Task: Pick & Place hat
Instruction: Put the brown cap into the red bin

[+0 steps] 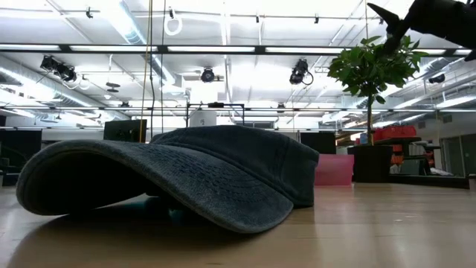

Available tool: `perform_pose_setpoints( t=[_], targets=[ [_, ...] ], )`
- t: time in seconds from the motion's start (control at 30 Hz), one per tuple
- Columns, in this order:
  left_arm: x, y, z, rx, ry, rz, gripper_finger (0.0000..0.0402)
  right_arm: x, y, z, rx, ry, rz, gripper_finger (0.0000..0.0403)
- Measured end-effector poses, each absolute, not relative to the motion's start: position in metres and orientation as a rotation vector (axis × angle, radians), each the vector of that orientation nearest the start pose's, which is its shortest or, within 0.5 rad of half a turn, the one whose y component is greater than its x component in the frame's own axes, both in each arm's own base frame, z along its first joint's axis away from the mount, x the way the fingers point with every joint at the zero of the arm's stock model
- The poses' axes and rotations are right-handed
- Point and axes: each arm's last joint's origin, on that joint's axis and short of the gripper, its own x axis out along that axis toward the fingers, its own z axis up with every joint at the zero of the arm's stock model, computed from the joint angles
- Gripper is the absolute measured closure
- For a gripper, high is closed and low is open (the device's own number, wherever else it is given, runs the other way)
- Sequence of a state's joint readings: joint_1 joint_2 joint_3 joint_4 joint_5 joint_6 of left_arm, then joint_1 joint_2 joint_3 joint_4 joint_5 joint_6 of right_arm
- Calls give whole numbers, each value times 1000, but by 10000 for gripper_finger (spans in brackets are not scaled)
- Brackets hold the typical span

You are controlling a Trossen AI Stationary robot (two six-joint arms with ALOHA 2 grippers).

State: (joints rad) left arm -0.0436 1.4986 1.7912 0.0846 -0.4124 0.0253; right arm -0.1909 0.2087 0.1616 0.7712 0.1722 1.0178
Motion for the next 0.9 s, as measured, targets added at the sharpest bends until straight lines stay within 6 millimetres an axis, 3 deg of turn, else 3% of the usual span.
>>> perform_pose_setpoints(
  t=[0.13, 0.3, 0.43, 0.57, 0.73, 0.9],
  targets=[
    [308, 22, 531, -86, -406, 265, 390, 77, -21, 275, 972, -921, 66, 167],
    [330, 37, 524, -138, -482, 94, 390, 86, -24, 282, 985, -925, 16, 133],
    [350, 41, 517, -212, -604, -34, 390, 97, -26, 299, 966, -904, -4, 129],
    [363, 43, 507, -236, -604, -45, 390, 102, -27, 324, 870, -954, -17, 128],
    [365, 45, 505, -238, -604, -40, 390, 110, -28, 354, 830, -965, 10, 136],
    [369, 47, 502, -273, -603, -46, 390, 130, -30, 368, 838, -883, 32, 144]
  ],
)
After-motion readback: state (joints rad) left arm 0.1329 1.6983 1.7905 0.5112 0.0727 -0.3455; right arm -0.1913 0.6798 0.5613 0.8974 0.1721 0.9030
